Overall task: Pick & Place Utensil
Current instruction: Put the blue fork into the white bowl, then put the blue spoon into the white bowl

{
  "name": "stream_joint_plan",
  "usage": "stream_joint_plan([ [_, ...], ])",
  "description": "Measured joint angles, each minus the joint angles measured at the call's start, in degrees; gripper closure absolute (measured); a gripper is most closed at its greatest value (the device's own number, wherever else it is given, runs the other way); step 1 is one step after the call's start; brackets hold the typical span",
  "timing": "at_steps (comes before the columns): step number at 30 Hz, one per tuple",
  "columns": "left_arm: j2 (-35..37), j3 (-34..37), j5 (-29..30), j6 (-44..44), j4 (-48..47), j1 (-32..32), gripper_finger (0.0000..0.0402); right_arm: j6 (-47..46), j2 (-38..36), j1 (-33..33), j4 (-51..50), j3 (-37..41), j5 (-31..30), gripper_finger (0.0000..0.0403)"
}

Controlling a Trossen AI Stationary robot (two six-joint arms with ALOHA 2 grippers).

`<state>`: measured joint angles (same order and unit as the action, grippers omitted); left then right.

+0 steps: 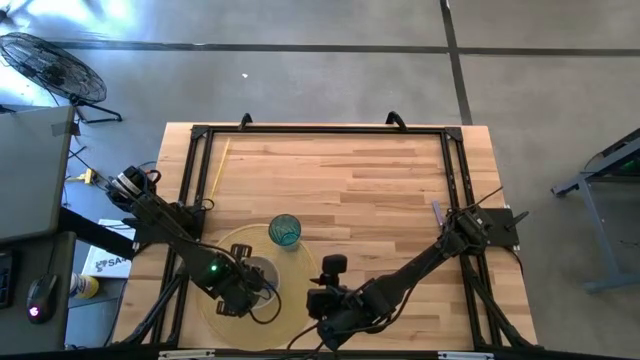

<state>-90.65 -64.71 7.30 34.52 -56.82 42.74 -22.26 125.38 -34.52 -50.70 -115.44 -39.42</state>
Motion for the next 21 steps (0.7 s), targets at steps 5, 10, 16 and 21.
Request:
stream_joint_plan([
  [5,0.0,0.0,-0.5,-0.2,0.0,0.0,0.0308,0.6,0.0,0.0,1.1,0.0,0.6,0.0265],
  [10,0.0,0.0,-1.1,-0.2,-0.1,0.0,0.0305,0.8,0.0,0.0,1.3,0.0,0.6,0.0265],
  [16,0.2,-3.6,-1.7,-0.9,-1.5,0.3,0.0305,1.0,0.0,0.1,0.8,0.0,2.0,0.0265],
  [21,2.0,-6.6,4.7,-3.8,-5.4,3.9,0.0305,2.1,0.0,0.0,-3.3,0.0,2.6,0.0265],
])
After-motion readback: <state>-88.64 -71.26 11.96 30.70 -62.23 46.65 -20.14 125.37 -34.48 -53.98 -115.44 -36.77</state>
